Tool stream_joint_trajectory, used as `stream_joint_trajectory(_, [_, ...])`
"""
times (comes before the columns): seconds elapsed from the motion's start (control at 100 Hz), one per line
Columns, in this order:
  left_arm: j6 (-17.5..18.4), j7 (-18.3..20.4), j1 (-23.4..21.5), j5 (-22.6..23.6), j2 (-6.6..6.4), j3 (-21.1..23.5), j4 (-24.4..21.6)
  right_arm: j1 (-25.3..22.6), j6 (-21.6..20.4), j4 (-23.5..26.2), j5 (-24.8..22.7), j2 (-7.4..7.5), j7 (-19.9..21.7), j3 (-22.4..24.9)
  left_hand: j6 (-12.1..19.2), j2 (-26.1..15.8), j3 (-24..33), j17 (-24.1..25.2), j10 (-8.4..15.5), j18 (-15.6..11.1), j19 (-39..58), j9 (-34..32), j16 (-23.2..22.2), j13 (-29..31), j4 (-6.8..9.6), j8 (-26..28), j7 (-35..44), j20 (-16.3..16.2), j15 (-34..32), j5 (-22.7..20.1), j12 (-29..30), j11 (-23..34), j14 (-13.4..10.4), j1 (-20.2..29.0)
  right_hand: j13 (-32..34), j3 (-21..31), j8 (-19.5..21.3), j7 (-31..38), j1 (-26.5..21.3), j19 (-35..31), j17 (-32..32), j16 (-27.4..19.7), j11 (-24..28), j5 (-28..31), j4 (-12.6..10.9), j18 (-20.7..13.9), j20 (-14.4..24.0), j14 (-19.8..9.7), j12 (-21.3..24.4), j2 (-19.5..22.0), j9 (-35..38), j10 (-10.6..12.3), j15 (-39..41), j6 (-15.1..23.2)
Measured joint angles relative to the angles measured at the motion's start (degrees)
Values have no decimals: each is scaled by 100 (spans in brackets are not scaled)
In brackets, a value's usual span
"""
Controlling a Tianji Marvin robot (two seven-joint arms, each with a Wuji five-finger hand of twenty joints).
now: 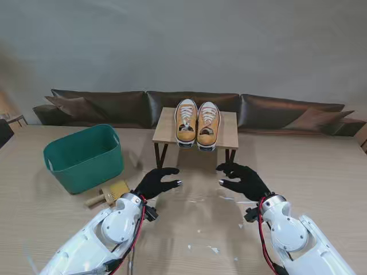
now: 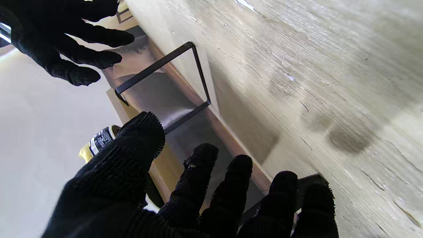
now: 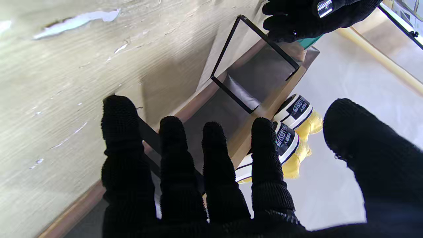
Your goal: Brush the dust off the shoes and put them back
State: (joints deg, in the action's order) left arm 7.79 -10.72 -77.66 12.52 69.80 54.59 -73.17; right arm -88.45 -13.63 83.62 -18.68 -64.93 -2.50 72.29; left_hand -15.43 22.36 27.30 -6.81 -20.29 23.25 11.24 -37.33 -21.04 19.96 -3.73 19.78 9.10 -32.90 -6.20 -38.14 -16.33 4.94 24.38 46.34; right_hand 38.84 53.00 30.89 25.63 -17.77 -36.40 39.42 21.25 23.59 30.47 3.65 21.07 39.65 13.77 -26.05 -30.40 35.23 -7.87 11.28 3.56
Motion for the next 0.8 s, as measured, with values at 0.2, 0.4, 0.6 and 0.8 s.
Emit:
stream_joint_trajectory(0.2, [-80, 2, -13, -51, 0, -23, 0, -15, 21, 9, 31, 1, 48, -4, 0, 0, -5, 0, 0, 0, 0, 0, 0, 0, 0, 5, 0, -53, 0, 0, 0, 0, 0, 0, 0, 0, -2, 0, 0, 0, 0, 0, 0, 0, 0, 0, 0, 0, 0, 0, 0, 0, 0, 0])
stream_joint_trajectory(0.4, [-132, 111, 1, -105, -7, -47, -23, -52, 80, 51, 66, 2, 85, 34, -5, 0, -7, 0, -8, 0, 0, 0, 0, 0, 0, 7, 0, -56, 0, 0, 0, 0, 0, 0, 0, 0, -4, 0, 0, 0, 0, 0, 0, 0, 0, 0, 0, 0, 0, 0, -1, 0, 0, 0])
stream_joint_trajectory(0.6, [-135, 281, -23, 104, -91, 1, -283, -47, 103, 55, 66, 4, 95, 34, -18, 0, -7, 0, -82, 0, 0, 0, 0, 0, 0, 9, 0, -60, -21, 0, -2, 0, 1, 0, 0, 0, -5, 0, 0, 0, 0, 0, 0, 0, 0, 0, 0, 0, 0, 0, -1, 0, 0, 0])
stream_joint_trajectory(0.8, [-189, 752, -36, 393, -233, 148, -754, -59, 199, 120, 121, 9, 164, 50, -23, 0, -7, -97, -231, 8, 148, -53, -157, 36, 0, 10, 0, -232, -228, -1, -146, 29, 79, 0, 0, 0, -27, 0, 0, 0, 0, 0, 0, 0, 0, 0, 0, 0, 0, 0, -1, 0, 0, 0])
